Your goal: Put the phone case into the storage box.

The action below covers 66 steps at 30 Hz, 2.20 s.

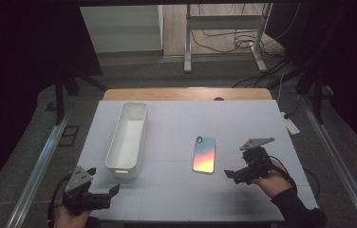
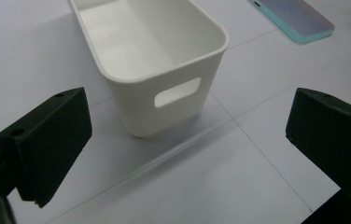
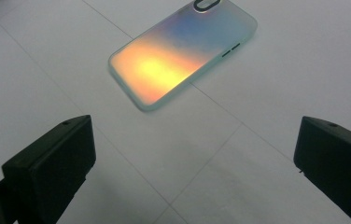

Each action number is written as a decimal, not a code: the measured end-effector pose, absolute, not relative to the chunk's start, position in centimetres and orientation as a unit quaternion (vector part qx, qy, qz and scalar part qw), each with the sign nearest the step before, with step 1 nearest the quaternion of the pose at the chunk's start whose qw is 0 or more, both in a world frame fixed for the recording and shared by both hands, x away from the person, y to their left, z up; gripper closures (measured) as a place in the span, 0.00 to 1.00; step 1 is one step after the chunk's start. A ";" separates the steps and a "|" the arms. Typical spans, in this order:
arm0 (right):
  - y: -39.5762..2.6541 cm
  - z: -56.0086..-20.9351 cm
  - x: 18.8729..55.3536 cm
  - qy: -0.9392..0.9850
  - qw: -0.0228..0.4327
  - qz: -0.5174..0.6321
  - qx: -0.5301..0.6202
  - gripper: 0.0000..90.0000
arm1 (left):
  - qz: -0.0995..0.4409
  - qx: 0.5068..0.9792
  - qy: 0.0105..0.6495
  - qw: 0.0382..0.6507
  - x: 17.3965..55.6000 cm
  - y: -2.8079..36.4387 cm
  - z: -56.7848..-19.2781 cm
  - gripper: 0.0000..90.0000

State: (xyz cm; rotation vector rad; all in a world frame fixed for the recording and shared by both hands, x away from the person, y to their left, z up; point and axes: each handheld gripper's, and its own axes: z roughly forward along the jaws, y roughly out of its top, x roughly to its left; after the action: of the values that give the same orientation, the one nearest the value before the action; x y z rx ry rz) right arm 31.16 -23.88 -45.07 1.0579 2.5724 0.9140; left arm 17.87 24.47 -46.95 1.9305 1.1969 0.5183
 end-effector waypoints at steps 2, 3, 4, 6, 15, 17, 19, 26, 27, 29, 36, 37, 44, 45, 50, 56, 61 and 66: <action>-23.6 -45.1 31.4 0.875 0.105 0.308 0.357 0.00 | 0.204 0.761 0.472 0.395 17.9 24.5 -46.9 0.01; -23.6 -45.1 31.4 0.875 0.105 0.308 0.357 0.00 | 0.204 0.761 0.472 0.395 17.9 24.5 -46.9 0.01; -23.4 -45.1 31.5 0.876 0.104 0.308 0.355 0.00 | 0.204 0.761 0.472 0.395 17.9 24.5 -46.9 0.01; -23.0 -45.2 31.8 0.879 0.103 0.305 0.353 0.00 | 0.204 0.761 0.472 0.395 17.9 24.5 -46.9 0.01; -21.7 -45.5 32.7 0.885 0.099 0.298 0.344 0.00 | 0.203 0.761 0.472 0.396 17.9 24.5 -47.0 0.01; -21.4 -45.6 32.9 0.887 0.099 0.296 0.342 0.00 | 0.203 0.761 0.472 0.396 17.9 24.5 -47.0 0.01; -21.2 -45.7 33.0 0.887 0.098 0.294 0.342 0.00 | 0.203 0.761 0.472 0.396 17.9 24.5 -47.0 0.01; -20.6 -45.9 33.7 0.889 0.096 0.289 0.341 0.00 | 0.203 0.761 0.472 0.396 17.9 24.5 -47.0 0.01; -20.5 -46.0 33.7 0.889 0.095 0.289 0.342 0.00 | 0.203 0.761 0.472 0.396 17.9 24.5 -47.0 0.01; -20.3 -46.0 33.9 0.890 0.092 0.289 0.341 0.00 | 0.203 0.762 0.472 0.395 17.9 24.5 -47.0 0.01; -19.5 -46.2 34.6 0.891 0.091 0.285 0.341 0.00 | 0.202 0.762 0.471 0.395 17.9 24.5 -47.0 0.01; -19.4 -46.3 34.7 0.891 0.090 0.286 0.340 0.00 | 0.202 0.762 0.471 0.395 17.9 24.5 -47.0 0.01; -18.4 -46.6 35.2 0.899 0.080 0.280 0.328 0.00 | 0.202 0.763 0.470 0.394 17.9 24.5 -47.0 0.01; -18.3 -46.7 35.2 0.900 0.081 0.278 0.326 0.00 | 0.202 0.763 0.470 0.394 17.9 24.5 -47.0 0.01; -17.3 -46.9 35.7 0.904 0.085 0.275 0.317 0.00 | 0.202 0.764 0.470 0.393 17.9 24.4 -47.0 0.01; -16.3 -47.0 36.1 0.906 0.090 0.279 0.306 0.00 | 0.202 0.765 0.469 0.392 17.9 24.4 -47.0 0.01; -15.2 -47.2 36.6 0.911 0.082 0.277 0.294 0.00 | 0.202 0.766 0.469 0.391 17.9 24.4 -47.0 0.01; -14.1 -47.5 36.9 0.916 0.075 0.266 0.292 0.00 | 0.202 0.766 0.468 0.391 17.9 24.4 -47.0 0.01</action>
State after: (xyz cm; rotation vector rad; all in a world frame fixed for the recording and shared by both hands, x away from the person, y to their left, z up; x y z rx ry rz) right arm 36.89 -14.10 -47.51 0.8770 2.7473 0.7973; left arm 17.94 24.36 -46.97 1.9469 1.1897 0.5135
